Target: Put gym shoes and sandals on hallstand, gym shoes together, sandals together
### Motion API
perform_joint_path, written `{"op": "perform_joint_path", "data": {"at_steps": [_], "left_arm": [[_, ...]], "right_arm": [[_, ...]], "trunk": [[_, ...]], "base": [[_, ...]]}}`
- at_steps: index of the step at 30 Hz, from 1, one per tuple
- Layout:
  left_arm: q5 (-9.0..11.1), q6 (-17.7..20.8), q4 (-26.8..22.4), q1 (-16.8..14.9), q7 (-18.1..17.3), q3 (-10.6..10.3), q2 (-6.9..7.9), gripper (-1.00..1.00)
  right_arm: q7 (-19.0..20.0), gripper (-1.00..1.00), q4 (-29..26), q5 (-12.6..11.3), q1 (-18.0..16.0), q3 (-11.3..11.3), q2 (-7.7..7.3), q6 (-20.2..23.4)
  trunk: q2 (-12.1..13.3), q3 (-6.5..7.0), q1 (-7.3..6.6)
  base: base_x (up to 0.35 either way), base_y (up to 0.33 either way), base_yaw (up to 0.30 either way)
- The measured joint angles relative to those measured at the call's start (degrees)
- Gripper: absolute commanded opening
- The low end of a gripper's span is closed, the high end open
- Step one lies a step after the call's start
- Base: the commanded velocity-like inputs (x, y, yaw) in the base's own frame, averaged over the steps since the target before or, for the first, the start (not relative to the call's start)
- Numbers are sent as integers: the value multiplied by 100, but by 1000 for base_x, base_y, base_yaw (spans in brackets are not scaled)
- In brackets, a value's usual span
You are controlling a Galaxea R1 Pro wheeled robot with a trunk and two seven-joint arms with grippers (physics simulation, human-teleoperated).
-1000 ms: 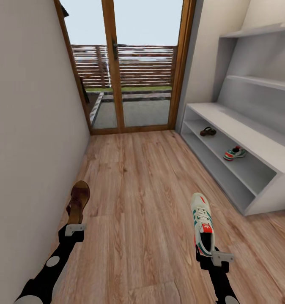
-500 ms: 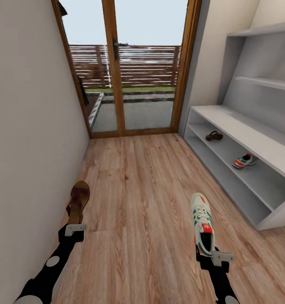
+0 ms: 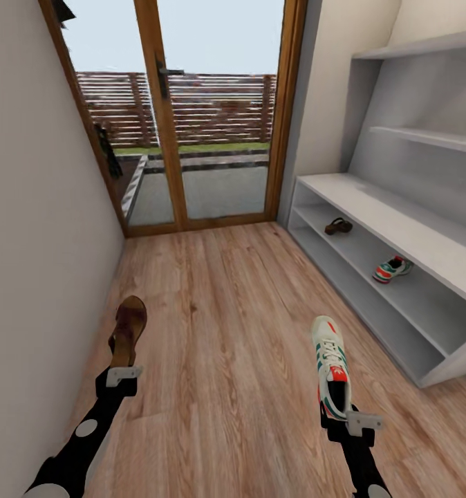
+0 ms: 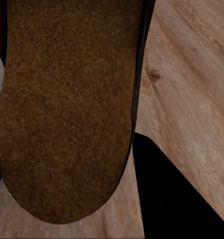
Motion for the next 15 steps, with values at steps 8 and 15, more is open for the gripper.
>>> {"op": "perform_joint_path", "data": {"at_steps": [8, 15], "left_arm": [[0, 0, 0, 0, 0, 0, 2, -100], [-1, 0, -1, 0, 0, 0, 3, -100]], "right_arm": [[6, -100, 3, 0, 0, 0, 0, 6], [8, -100, 3, 0, 0, 1, 0, 6]], "trunk": [[0, 0, 0], [0, 0, 0]], "base": [[340, 87, -265], [336, 130, -265]]}}
